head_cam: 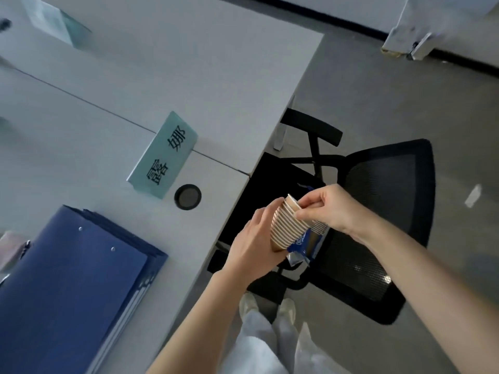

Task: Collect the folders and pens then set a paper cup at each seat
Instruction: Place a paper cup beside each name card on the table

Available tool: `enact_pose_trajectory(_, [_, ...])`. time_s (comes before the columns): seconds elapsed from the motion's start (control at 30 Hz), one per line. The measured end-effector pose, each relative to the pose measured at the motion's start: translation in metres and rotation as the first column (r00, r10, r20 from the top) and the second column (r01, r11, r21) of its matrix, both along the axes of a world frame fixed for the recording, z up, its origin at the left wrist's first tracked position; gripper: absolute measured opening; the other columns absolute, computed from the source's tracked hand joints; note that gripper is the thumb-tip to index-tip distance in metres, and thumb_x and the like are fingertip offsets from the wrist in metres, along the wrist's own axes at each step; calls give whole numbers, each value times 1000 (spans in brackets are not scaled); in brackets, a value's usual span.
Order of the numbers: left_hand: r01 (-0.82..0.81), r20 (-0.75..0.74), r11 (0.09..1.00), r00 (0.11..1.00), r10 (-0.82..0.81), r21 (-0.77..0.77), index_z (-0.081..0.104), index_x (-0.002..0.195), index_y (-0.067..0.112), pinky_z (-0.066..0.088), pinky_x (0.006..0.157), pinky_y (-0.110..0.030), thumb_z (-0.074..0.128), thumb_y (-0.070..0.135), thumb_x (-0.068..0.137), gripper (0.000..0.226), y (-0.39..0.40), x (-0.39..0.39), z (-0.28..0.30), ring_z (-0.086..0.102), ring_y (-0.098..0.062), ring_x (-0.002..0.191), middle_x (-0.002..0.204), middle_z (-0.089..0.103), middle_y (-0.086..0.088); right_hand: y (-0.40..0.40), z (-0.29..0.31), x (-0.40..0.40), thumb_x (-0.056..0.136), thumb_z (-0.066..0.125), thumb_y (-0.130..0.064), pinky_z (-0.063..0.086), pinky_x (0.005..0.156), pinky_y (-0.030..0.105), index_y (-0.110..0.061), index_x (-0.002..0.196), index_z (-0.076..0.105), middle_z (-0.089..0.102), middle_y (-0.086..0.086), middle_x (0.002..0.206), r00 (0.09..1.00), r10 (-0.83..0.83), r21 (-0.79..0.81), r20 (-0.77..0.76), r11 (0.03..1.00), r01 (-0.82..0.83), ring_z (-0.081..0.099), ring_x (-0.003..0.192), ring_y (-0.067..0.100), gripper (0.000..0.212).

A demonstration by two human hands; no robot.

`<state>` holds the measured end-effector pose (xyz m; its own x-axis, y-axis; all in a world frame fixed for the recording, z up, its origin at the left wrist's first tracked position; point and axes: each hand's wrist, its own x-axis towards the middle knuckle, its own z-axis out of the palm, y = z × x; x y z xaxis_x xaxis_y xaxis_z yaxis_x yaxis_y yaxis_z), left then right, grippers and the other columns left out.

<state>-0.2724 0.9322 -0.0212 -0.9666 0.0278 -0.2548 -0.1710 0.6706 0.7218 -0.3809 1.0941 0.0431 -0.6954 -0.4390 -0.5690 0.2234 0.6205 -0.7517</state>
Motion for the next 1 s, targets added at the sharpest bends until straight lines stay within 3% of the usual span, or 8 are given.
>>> enact_pose_trajectory(0.17, [-77,-56,995,995,81,67,7,145,56,54,77,-33,77,28,69,107,-19,41,30,51,-8,102,134,39,13,-22,31,41,84,72,-28,58,78,23,-18,98,73,74,-3,89,990,8,-59,-142,998,-17,70,86,4,17])
enact_pose_trajectory(0.3, [-188,-101,977,975,198,96,11,141,59,51,78,-26,78,29,68,104,-31,61,40,49,-5,104,130,40,16,-40,30,57,84,69,-40,48,96,29,-20,108,67,61,-6,117,951,-83,-33,-298,997,76,56,110,6,32])
enact_pose_trajectory(0.43, [-307,-108,940,940,324,147,17,141,58,44,77,-12,79,21,68,102,-39,71,46,44,3,105,128,39,20,-68,32,71,81,67,-52,38,90,21,-19,136,46,52,-7,127,996,-89,-36,1,995,89,49,115,8,68])
enact_pose_trajectory(0.57, [-390,-120,912,906,405,129,19,142,55,48,80,-17,81,22,67,103,-49,73,46,45,4,106,128,40,20,-86,27,66,83,71,-39,47,73,14,-21,113,60,68,-4,111,976,-107,-181,188,973,142,63,103,8,37])
enact_pose_trajectory(0.7, [-515,-51,847,850,525,130,18,139,58,53,81,-32,79,20,63,105,-55,73,40,50,-7,106,129,42,17,-99,16,33,80,74,-36,49,99,38,-18,128,50,61,2,123,917,-227,-271,327,907,321,58,114,17,56])
enact_pose_trajectory(0.8, [-624,-17,771,776,631,129,20,143,51,46,84,-30,81,19,64,105,-57,74,36,48,-10,109,133,43,13,-112,14,1,78,77,-32,54,92,46,-14,128,48,54,10,128,846,-368,-342,385,795,501,55,117,26,61])
enact_pose_trajectory(0.87, [-681,-21,723,726,687,120,21,144,49,44,85,-30,83,19,65,105,-59,77,33,47,-11,111,134,43,12,-125,8,-18,78,78,-29,54,91,49,-15,124,44,52,6,123,823,-475,-343,311,752,563,54,113,24,59])
enact_pose_trajectory(1.0, [-752,-33,644,646,762,139,22,142,50,43,76,-21,82,13,65,105,-62,81,31,50,-13,110,130,45,9,-154,-21,-33,73,82,-26,49,92,35,-15,125,35,49,0,116,938,-339,-246,-73,918,312,53,105,18,71])
